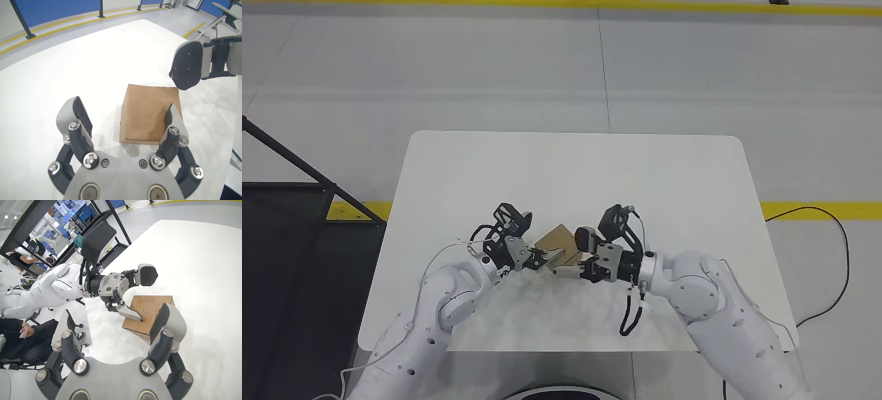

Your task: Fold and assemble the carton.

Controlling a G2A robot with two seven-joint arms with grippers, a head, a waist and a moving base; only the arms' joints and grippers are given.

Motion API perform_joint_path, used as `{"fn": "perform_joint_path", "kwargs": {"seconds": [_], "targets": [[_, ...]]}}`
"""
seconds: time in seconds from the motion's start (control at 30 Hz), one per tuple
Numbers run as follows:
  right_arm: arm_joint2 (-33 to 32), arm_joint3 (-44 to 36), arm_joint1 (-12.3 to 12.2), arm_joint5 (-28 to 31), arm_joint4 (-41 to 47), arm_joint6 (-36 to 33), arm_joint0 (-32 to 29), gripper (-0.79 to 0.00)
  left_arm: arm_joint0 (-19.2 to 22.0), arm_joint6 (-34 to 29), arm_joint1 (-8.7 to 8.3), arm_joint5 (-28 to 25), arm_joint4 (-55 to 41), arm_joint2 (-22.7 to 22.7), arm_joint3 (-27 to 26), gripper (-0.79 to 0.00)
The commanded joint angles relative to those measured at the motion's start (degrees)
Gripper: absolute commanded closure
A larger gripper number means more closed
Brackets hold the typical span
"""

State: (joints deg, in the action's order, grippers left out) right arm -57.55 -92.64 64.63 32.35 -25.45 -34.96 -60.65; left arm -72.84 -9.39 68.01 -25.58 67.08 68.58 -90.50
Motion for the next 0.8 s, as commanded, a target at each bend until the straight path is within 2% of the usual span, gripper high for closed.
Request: {"fn": "perform_joint_path", "kwargs": {"seconds": [0.0,0.77], "targets": [[0.1,0.1,0.0,-0.2,0.1,-0.5,0.0,-0.785,0.1,0.0,0.0,0.0,0.0,0.0,0.1,-0.785],[2.6,4.0,0.7,-1.0,2.5,-3.9,3.5,-0.785,0.5,-0.4,0.03,0.2,-0.1,-0.4,0.4,-0.785]]}}
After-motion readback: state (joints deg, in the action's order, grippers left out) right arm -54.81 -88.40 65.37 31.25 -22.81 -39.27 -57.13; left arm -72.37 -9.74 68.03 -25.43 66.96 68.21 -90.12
